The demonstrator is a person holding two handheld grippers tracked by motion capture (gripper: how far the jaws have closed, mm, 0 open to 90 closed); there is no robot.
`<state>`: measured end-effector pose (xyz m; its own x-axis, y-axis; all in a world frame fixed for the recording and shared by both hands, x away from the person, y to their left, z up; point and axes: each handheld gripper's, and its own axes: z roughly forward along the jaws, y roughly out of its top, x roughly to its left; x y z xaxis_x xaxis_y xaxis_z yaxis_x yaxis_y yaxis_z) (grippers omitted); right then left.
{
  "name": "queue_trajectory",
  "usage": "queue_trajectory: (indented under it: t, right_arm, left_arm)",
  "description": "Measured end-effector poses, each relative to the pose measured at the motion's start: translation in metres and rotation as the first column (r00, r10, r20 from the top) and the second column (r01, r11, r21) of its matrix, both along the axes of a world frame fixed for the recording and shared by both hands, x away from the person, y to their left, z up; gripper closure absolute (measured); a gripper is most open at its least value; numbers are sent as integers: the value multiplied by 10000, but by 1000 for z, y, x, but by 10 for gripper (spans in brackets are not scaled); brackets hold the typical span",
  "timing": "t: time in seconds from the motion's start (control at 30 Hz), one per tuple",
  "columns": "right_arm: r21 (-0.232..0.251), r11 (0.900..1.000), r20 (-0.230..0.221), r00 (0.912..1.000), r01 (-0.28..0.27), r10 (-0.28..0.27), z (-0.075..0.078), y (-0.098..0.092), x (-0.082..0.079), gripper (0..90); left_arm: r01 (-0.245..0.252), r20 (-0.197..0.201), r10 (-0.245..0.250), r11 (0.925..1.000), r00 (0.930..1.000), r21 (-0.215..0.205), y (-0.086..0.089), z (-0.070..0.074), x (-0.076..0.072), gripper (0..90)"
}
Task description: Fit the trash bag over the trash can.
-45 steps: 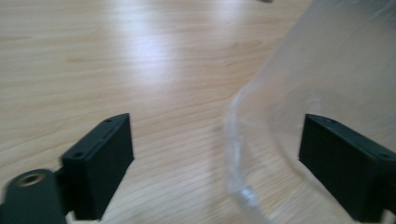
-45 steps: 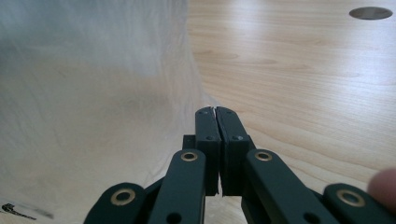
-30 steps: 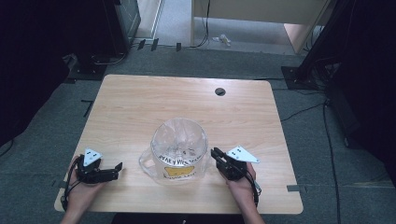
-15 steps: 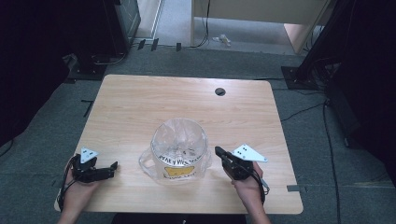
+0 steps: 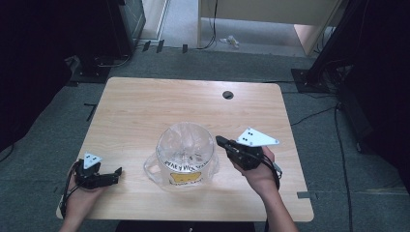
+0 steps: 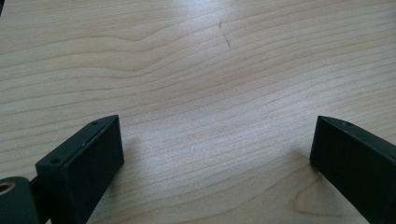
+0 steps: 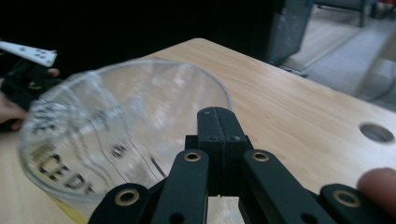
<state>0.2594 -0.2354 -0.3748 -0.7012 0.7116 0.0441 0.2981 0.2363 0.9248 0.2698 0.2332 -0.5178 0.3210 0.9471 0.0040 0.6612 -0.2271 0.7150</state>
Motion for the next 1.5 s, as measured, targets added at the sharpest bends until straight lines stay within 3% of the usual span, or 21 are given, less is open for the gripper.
queue_trajectory:
  t: [0.1,0.23,0.4,0.63,0.8,1.0,1.23,1.33,1.4,1.5]
  right_arm:
    - [-308,9965,222,9967,-775,782,13,15,5,900]
    - [-603,9832,394,9838,-1725,1751,24,34,13,900]
    - [-1319,9494,169,9570,-2850,2896,31,59,24,900]
    - [-2095,9035,-404,9265,-3740,3741,29,88,38,900]
    - [-2885,8527,-1047,8995,-4356,4241,21,106,47,900]
    - [-3657,7964,-1525,8751,-4816,4592,18,125,51,900]
    - [-4227,7420,-2247,8534,-5203,4703,7,140,58,900]
    - [-4693,7032,-2575,8445,-5341,4695,1,149,58,900]
    - [-5082,6684,-2701,8374,-5431,4752,-1,153,59,900]
    - [-5252,6428,-3205,8294,-5576,4576,-4,159,62,900]
  left_arm:
    - [12,-4,-12,10000,10000,1,0,0,0,22]
    - [31,5,-31,10000,10000,-13,0,0,1,21]
    - [85,10,-85,10000,10000,-7,-1,0,1,22]
    - [149,-19,-149,9999,9999,33,-1,0,2,22]
    - [169,-22,-169,9998,9999,39,-1,0,2,22]
    - [175,-32,-174,9998,9998,52,-1,0,2,22]
    - [189,-28,-189,9998,9998,41,-1,0,2,22]
    - [195,-25,-195,9998,9998,36,-1,0,2,22]
    - [186,-6,-186,9998,9998,19,-1,0,3,22]
    - [201,-20,-201,9998,9998,41,-1,0,3,23]
